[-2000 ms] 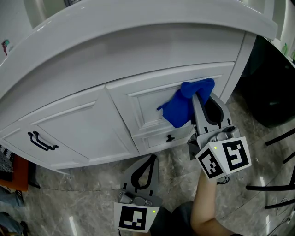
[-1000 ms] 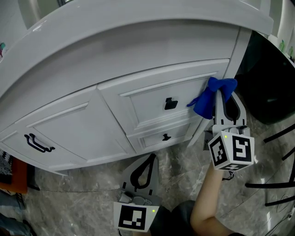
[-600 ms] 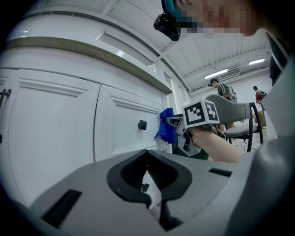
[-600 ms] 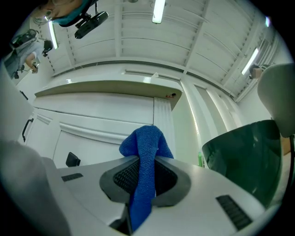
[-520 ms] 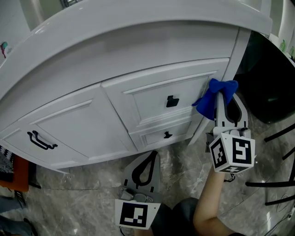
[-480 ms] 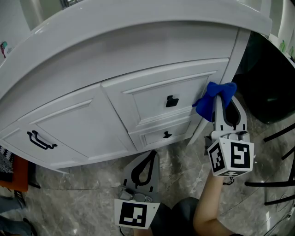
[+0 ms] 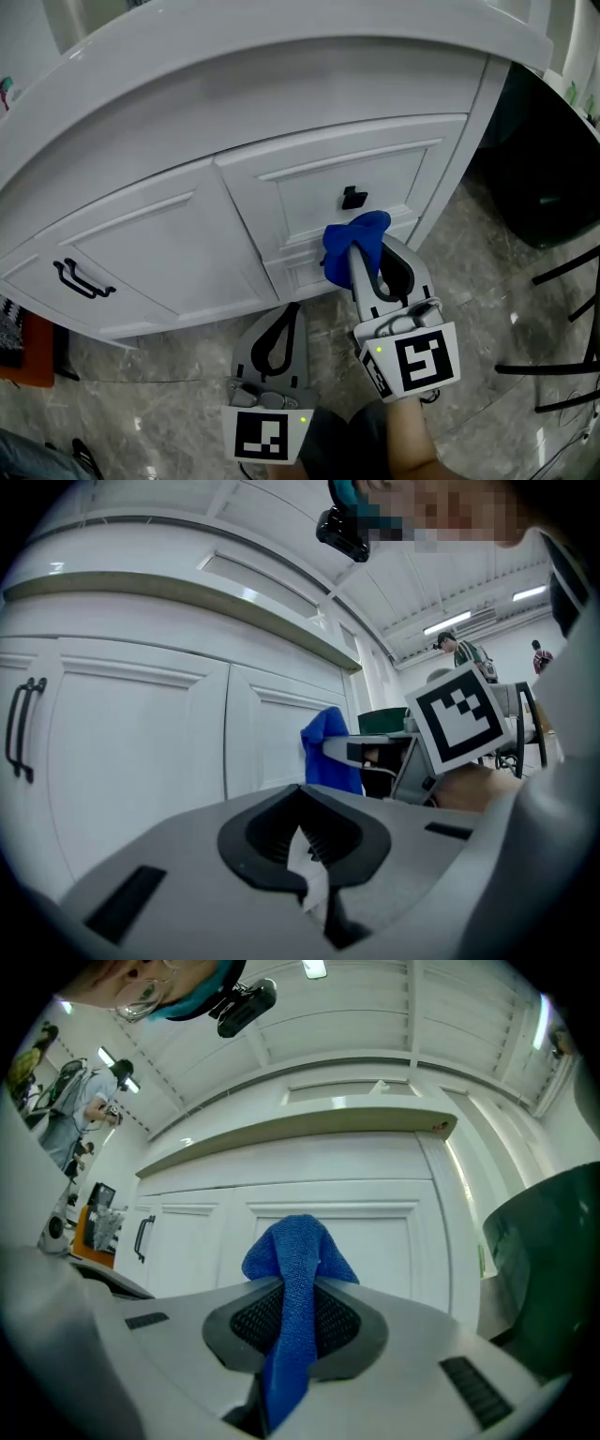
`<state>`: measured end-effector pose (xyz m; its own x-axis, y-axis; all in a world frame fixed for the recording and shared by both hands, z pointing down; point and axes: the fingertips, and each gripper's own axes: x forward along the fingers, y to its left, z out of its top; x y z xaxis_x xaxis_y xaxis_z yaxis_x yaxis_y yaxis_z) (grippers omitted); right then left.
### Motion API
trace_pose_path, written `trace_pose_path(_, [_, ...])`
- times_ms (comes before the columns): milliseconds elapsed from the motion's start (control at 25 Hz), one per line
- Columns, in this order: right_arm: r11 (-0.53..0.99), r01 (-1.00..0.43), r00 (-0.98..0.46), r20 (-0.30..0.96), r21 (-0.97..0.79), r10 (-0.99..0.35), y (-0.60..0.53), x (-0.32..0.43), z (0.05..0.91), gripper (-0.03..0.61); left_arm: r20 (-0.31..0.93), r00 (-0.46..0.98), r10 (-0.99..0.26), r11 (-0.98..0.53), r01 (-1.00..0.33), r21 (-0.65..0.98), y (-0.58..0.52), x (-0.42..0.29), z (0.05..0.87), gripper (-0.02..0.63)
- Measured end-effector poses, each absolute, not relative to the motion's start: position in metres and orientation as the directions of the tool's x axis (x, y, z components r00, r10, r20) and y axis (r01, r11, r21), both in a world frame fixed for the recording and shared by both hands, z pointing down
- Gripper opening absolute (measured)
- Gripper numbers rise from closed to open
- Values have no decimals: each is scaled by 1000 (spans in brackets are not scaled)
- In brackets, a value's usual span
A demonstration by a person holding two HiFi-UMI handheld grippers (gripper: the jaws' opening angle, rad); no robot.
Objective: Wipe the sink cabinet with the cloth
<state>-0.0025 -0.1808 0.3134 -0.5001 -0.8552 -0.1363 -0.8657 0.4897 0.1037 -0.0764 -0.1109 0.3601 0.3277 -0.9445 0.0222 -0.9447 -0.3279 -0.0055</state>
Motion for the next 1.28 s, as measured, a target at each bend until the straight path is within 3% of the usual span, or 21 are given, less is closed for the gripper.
trace_pose_path(560, [682, -730, -679, -169, 54, -714, -169, -100, 321, 57, 68, 240, -968, -243, -969, -45, -110, -107, 370, 5])
trace_pose_path(720, [717, -691, -722, -128, 91, -680, -175, -113, 332, 58, 70, 207, -976, -210, -977, -46, -117, -113, 375, 5])
trace_pose_path(1280, [704, -692, -721, -126, 157, -681, -184, -109, 342, 57, 71, 184, -980, -187, -982, -33, -129, -109, 382, 5])
